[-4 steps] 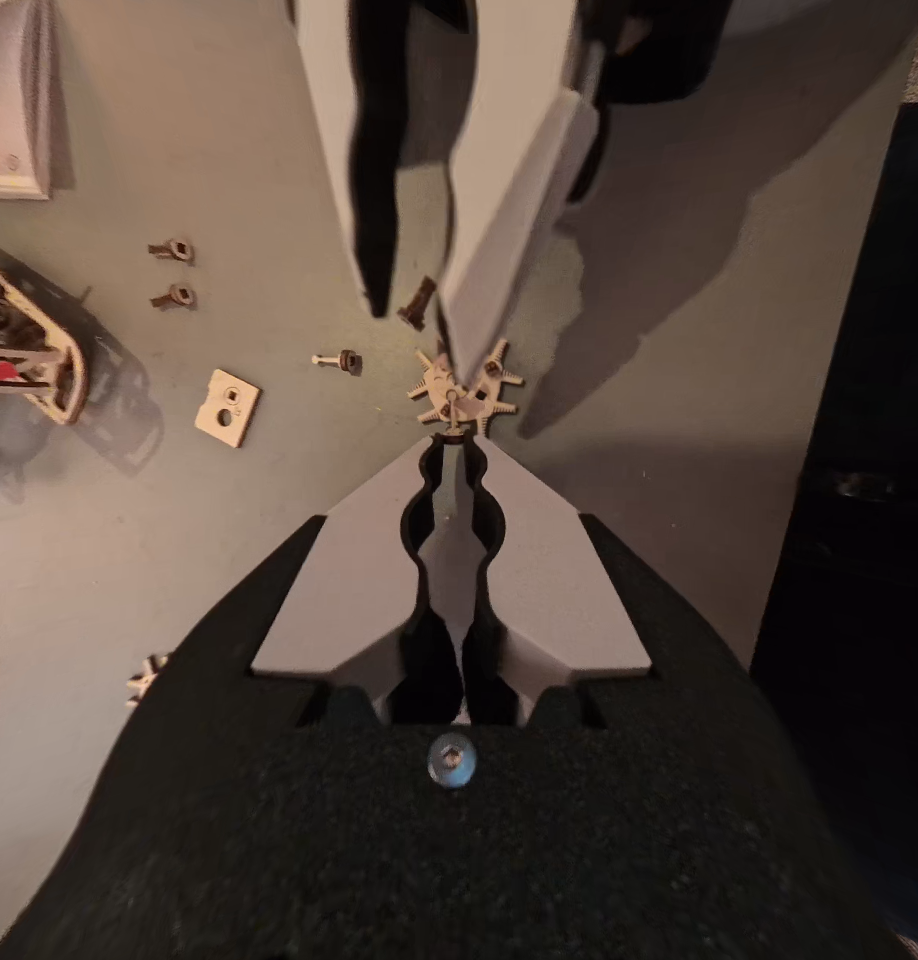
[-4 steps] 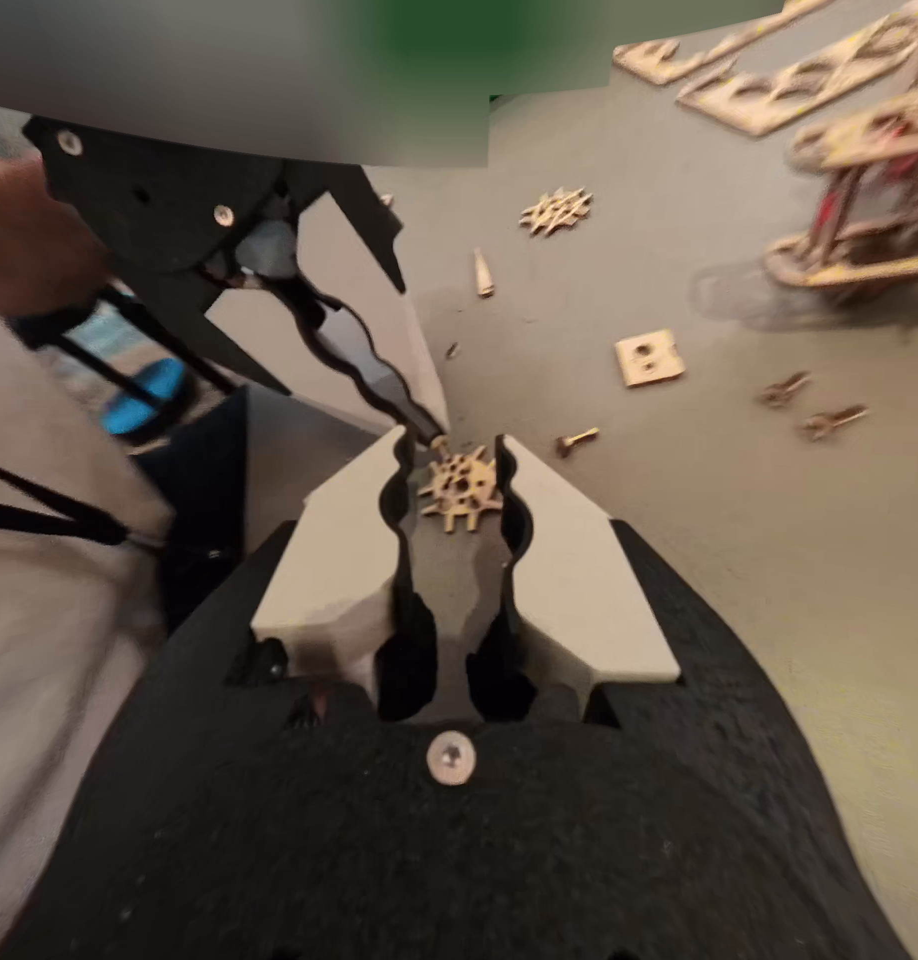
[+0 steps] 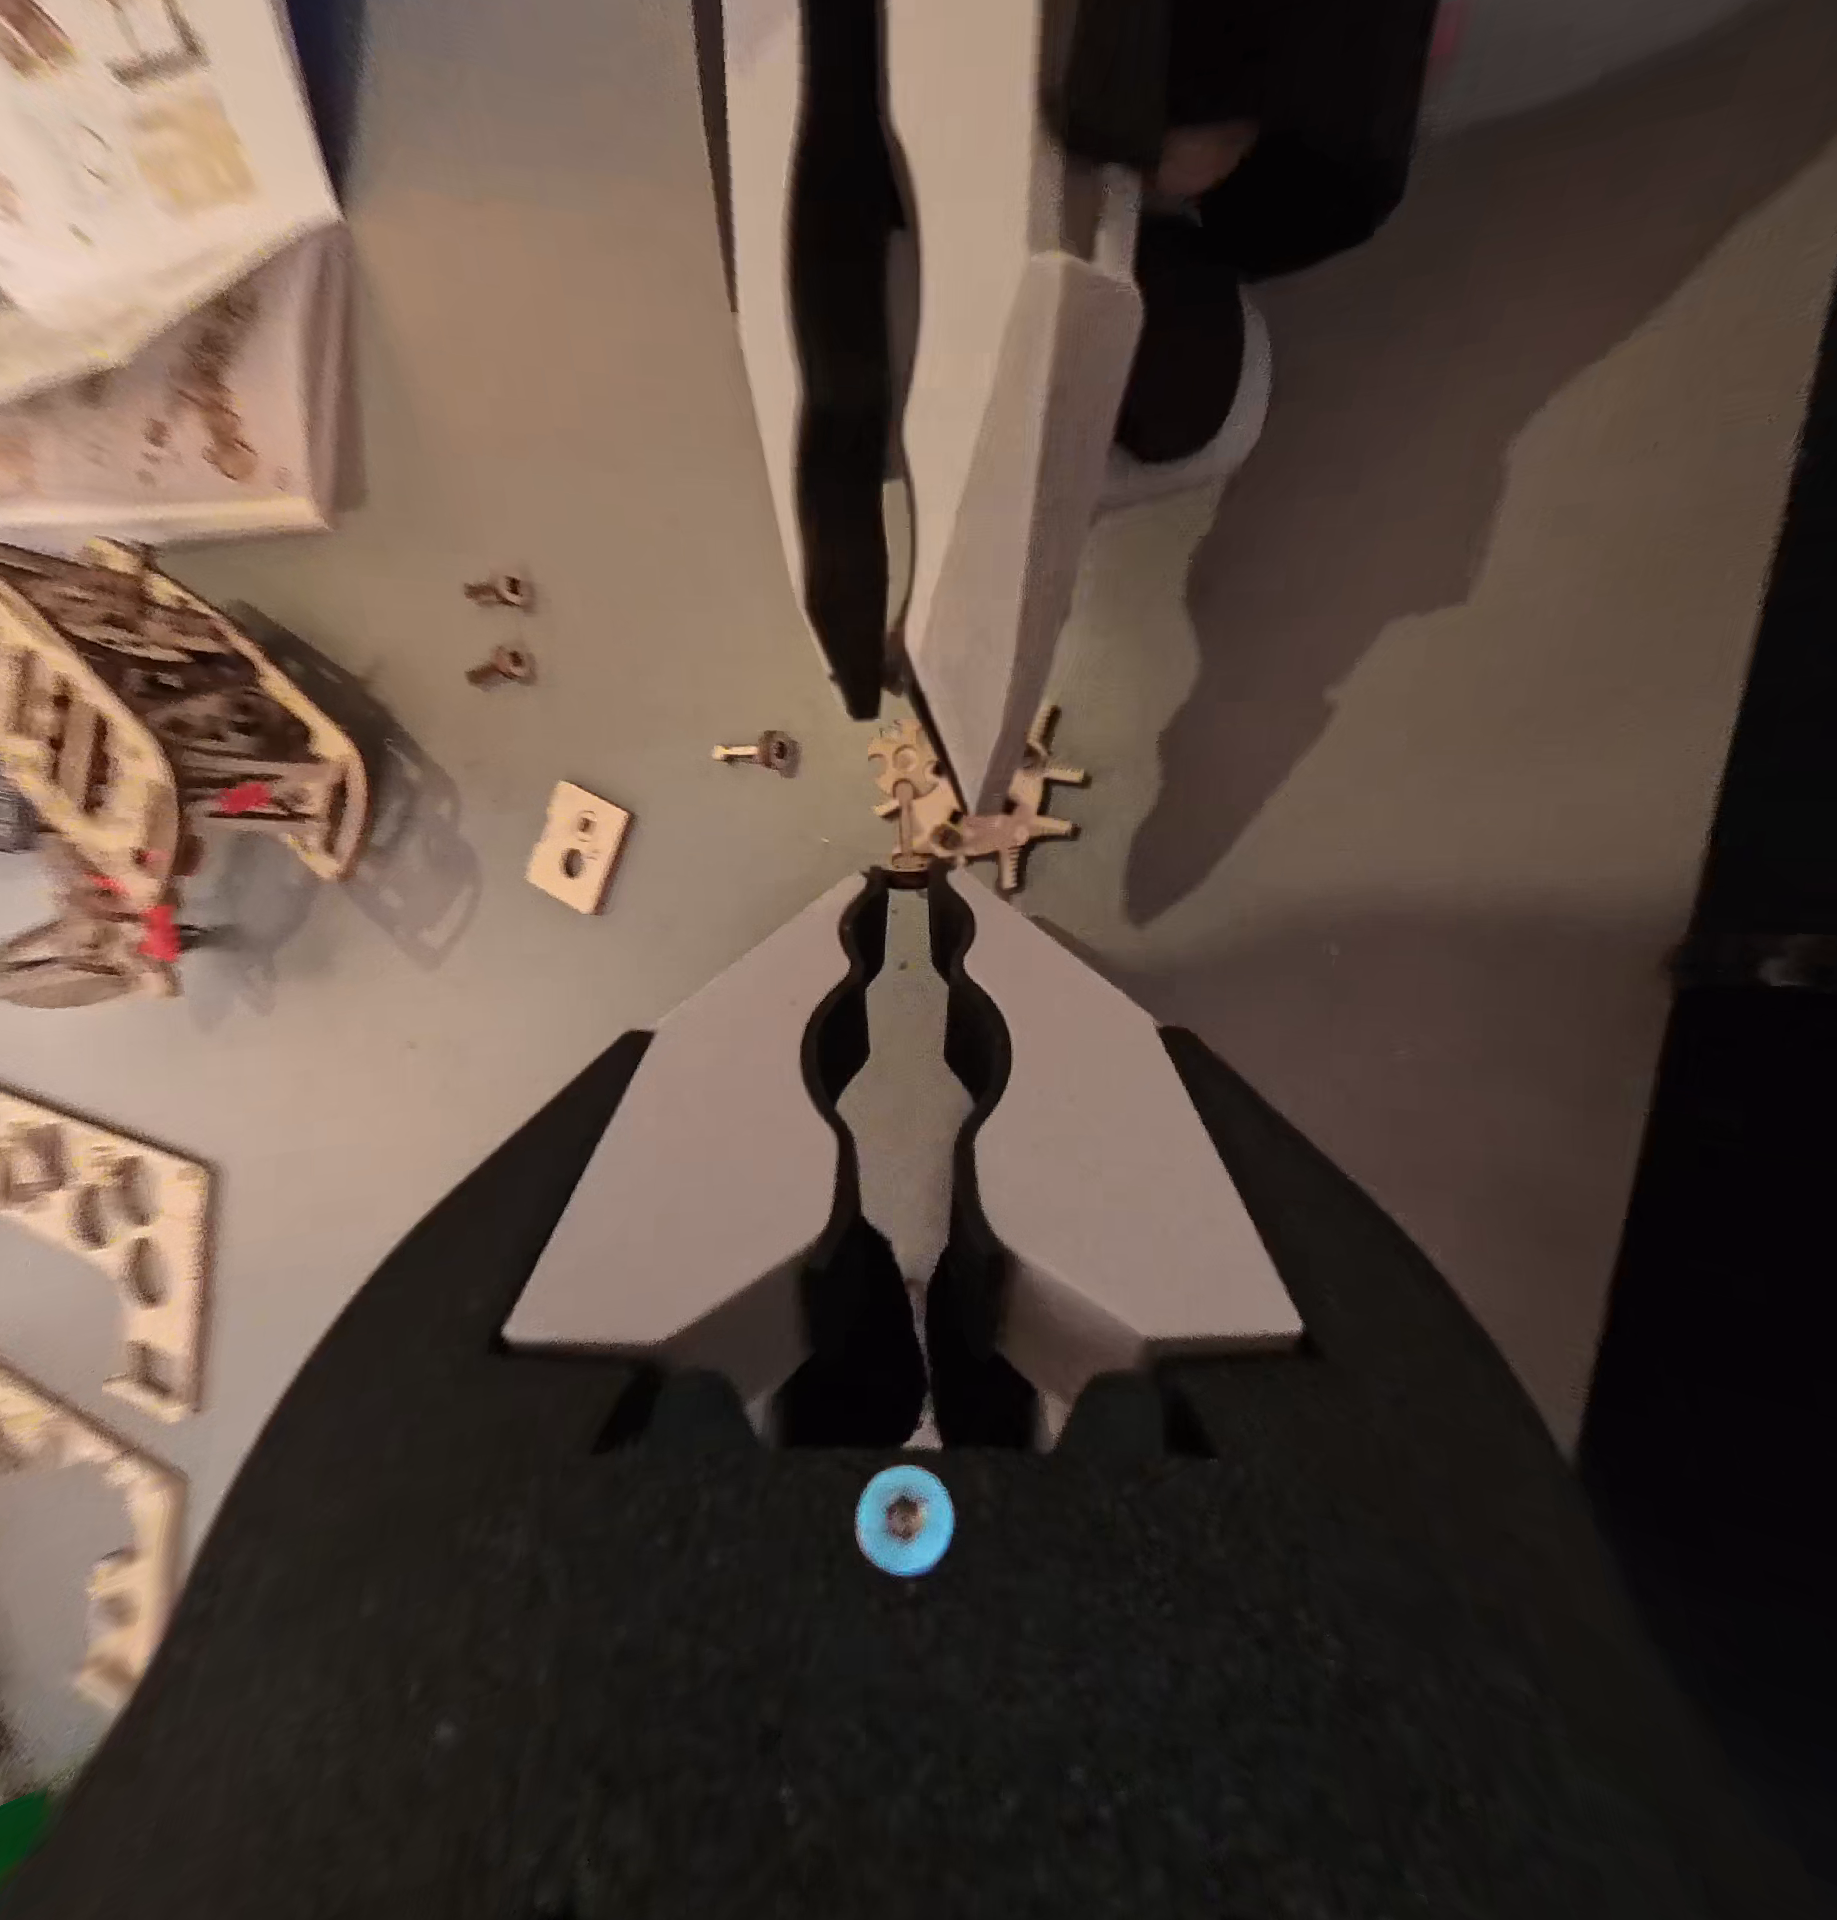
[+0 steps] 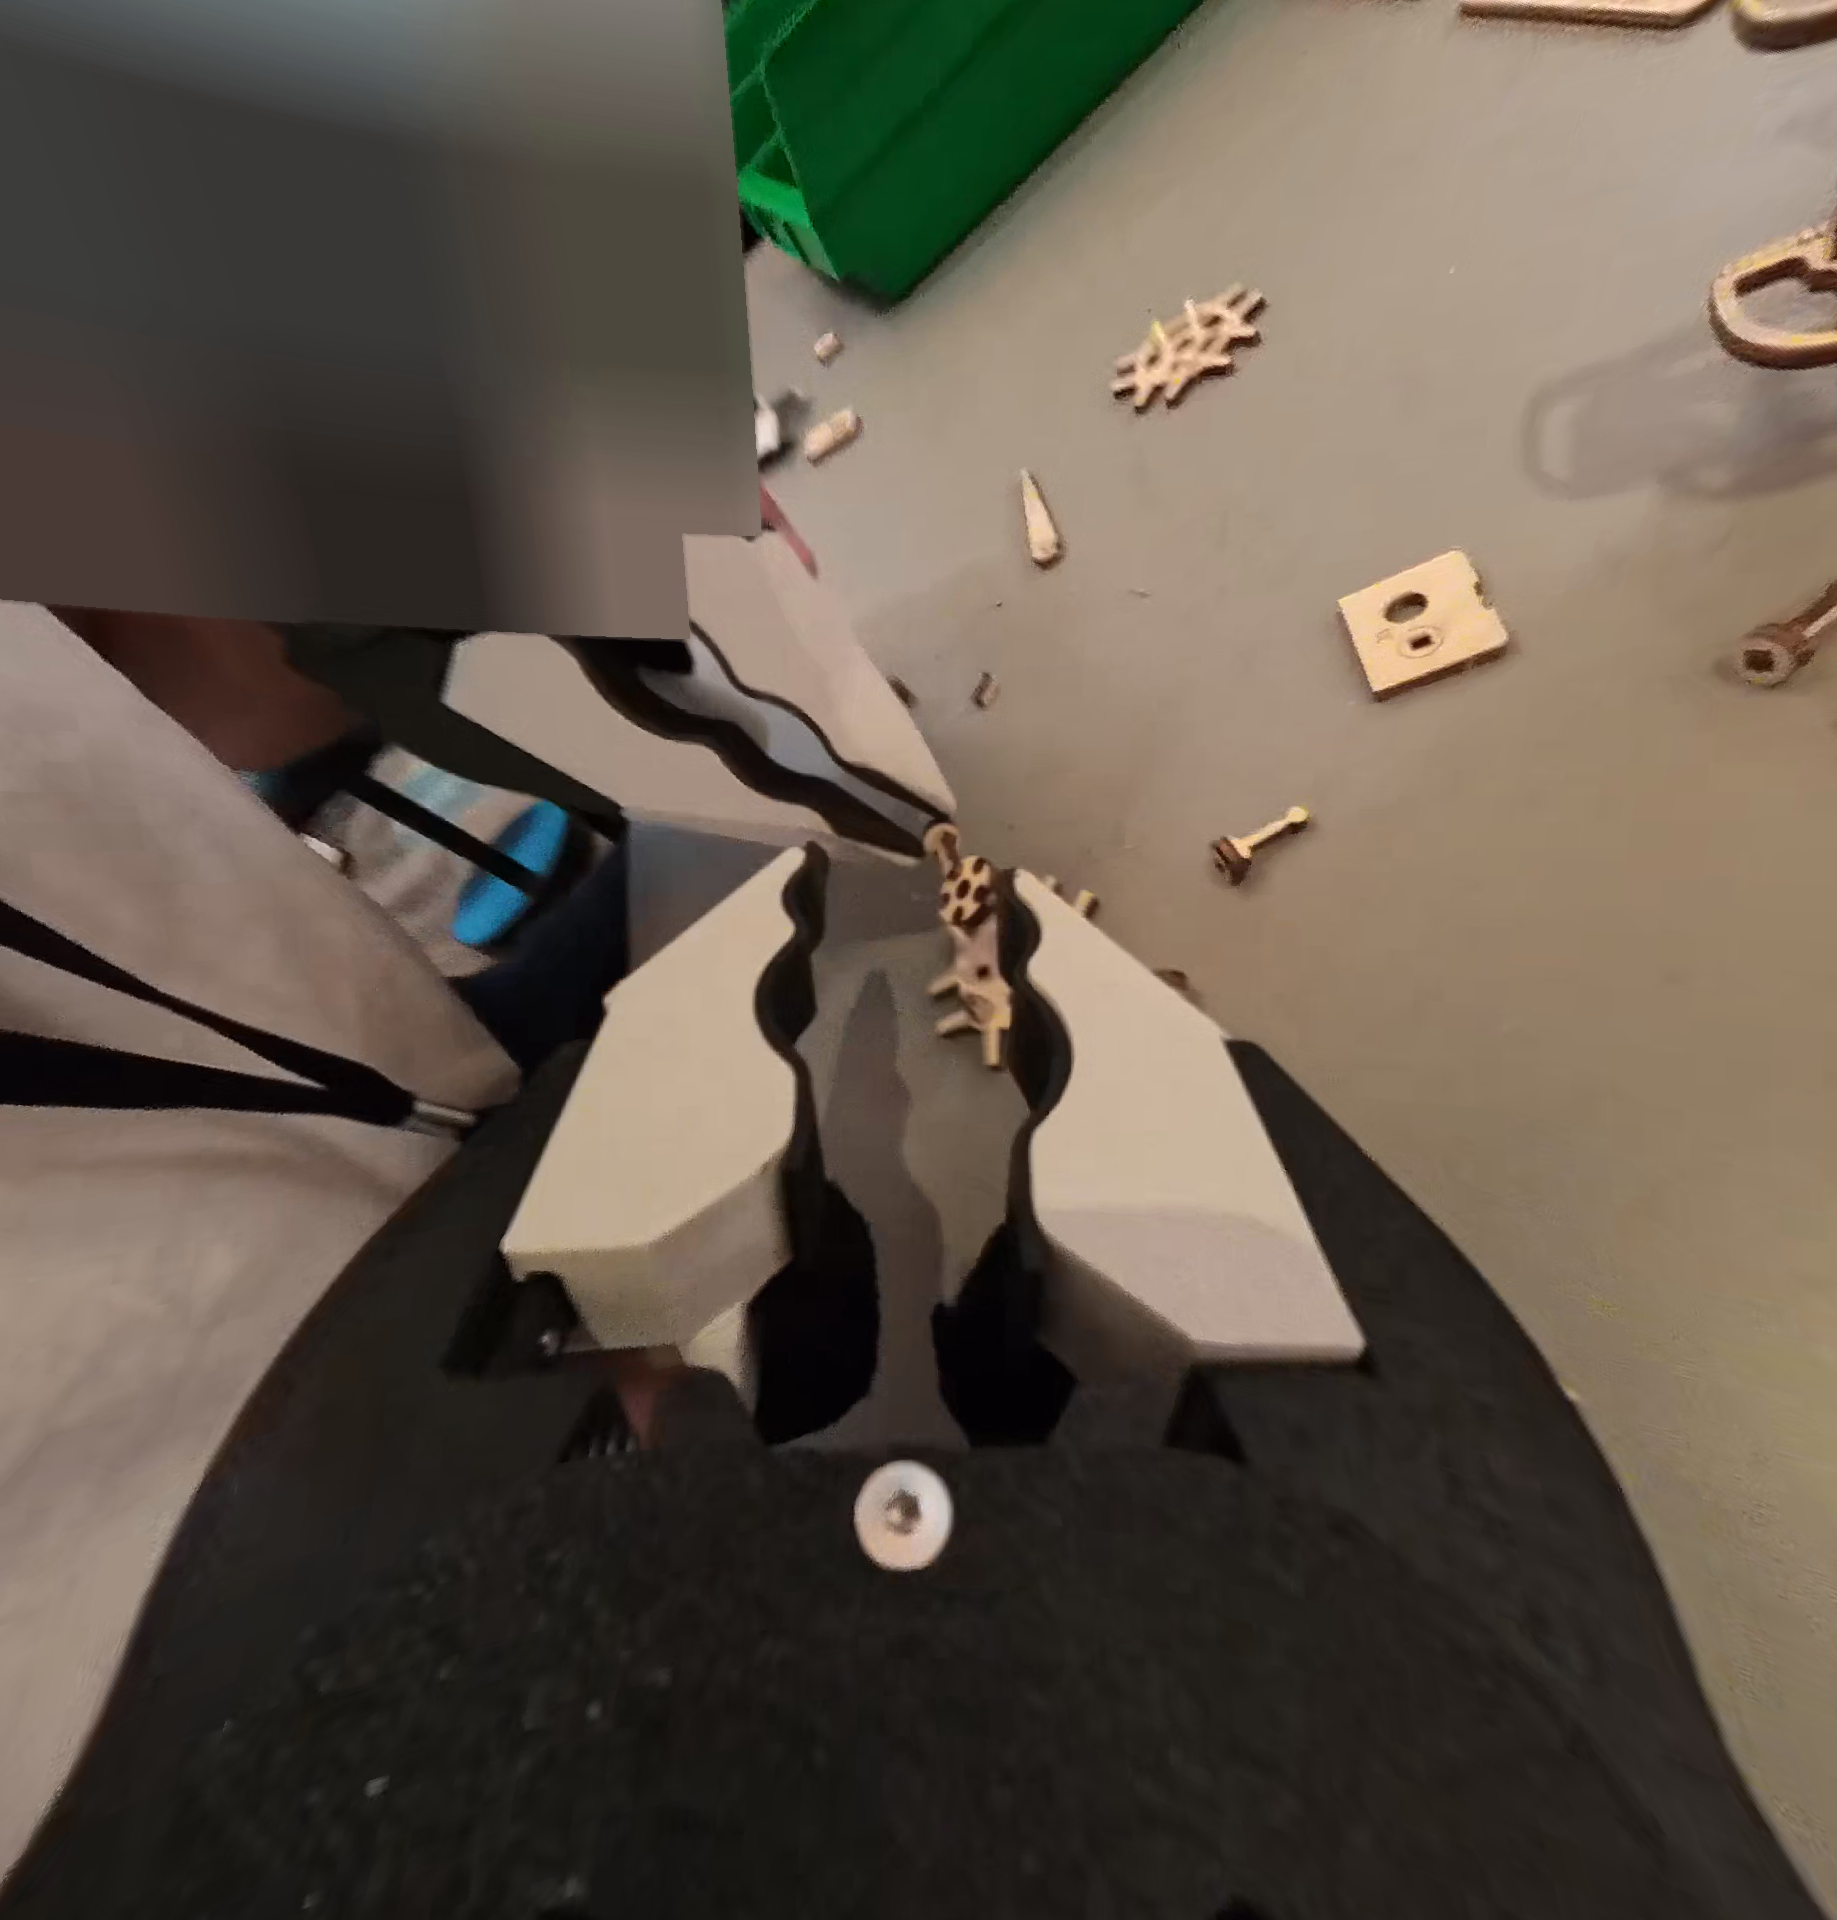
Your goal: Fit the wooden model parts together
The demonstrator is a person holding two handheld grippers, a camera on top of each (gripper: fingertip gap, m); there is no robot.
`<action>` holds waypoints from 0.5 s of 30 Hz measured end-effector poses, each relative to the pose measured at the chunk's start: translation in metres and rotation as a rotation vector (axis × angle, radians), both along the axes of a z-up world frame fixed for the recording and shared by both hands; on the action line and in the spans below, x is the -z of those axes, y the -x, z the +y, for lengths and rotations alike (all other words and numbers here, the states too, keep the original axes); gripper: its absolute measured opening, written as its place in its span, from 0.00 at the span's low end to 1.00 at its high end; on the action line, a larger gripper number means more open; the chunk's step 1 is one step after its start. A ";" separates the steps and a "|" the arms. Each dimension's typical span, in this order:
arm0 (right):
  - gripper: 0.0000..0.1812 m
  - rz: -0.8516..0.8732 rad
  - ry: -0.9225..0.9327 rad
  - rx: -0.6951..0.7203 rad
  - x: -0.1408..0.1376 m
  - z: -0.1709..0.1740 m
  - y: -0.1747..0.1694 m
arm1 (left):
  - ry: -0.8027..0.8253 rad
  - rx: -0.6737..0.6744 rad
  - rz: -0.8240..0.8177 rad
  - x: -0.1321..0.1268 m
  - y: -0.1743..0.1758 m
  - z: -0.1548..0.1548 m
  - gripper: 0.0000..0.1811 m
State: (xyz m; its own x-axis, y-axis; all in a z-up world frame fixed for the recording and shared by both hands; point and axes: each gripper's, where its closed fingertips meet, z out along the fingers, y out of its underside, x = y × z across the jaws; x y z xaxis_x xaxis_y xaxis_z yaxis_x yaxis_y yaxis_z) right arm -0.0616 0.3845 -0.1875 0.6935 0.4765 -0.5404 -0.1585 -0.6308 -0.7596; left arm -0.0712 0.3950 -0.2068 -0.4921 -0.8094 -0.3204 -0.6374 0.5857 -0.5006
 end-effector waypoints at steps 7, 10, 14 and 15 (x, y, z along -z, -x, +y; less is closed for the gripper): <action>0.12 0.074 -0.009 0.042 -0.010 0.007 -0.001 | -0.293 0.079 -0.196 -0.020 0.000 0.007 0.02; 0.12 0.124 -0.026 0.050 -0.016 0.009 0.001 | -0.316 0.081 -0.226 -0.027 0.001 0.007 0.03; 0.07 0.170 -0.055 0.039 -0.025 0.008 0.007 | -0.320 0.091 -0.255 -0.034 0.002 0.005 0.03; 0.05 0.152 -0.062 0.042 -0.024 0.009 0.007 | -0.322 0.091 -0.257 -0.035 0.003 0.005 0.02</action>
